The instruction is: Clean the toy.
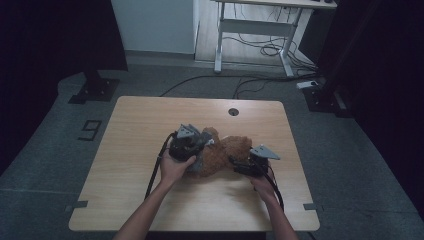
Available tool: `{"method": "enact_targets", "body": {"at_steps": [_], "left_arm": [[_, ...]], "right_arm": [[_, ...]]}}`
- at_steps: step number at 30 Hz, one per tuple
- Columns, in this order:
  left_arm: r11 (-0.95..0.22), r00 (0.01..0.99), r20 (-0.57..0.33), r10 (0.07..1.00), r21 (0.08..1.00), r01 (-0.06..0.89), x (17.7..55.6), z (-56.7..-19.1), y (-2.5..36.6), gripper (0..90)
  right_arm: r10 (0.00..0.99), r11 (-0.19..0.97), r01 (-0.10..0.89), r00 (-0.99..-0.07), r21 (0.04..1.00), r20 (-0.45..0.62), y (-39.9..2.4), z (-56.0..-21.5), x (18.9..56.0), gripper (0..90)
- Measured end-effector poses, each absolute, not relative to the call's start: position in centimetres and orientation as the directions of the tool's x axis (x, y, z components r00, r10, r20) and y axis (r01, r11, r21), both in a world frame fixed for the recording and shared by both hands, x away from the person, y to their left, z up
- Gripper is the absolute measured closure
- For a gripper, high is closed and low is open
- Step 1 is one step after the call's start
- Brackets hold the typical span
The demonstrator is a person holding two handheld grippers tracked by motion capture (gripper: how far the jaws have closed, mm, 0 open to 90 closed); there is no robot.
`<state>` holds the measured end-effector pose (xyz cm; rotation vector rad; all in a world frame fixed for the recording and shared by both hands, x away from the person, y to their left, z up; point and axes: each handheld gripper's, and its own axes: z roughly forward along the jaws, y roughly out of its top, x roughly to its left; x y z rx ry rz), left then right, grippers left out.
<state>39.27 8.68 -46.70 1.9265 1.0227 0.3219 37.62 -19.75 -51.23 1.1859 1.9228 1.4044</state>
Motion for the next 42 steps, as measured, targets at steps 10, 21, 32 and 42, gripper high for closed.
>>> {"method": "enact_targets", "body": {"at_steps": [10,21,32,42], "left_arm": [[-0.219,0.657,-0.173,0.734,0.855,0.469,34.5,-47.8,9.1,79.7],[-0.22,0.706,-0.188,0.682,0.869,0.444,31.1,-48.7,9.1,79.1],[-0.159,0.675,-0.221,0.704,0.877,0.453,30.8,-47.4,11.9,79.0],[-0.001,0.492,-0.327,0.807,0.833,0.554,33.9,-48.4,18.8,78.9]], "right_arm": [[0.85,0.088,0.399,-0.508,0.913,0.14,-19.6,-47.0,38.9,1.2],[0.829,0.205,0.463,-0.551,0.862,0.099,-19.2,-51.9,35.5,20.1],[0.855,0.203,0.37,-0.518,0.906,0.02,-19.1,-53.1,34.2,31.7],[0.856,0.193,0.364,-0.517,0.911,0.025,-19.1,-53.3,34.2,33.3]]}}
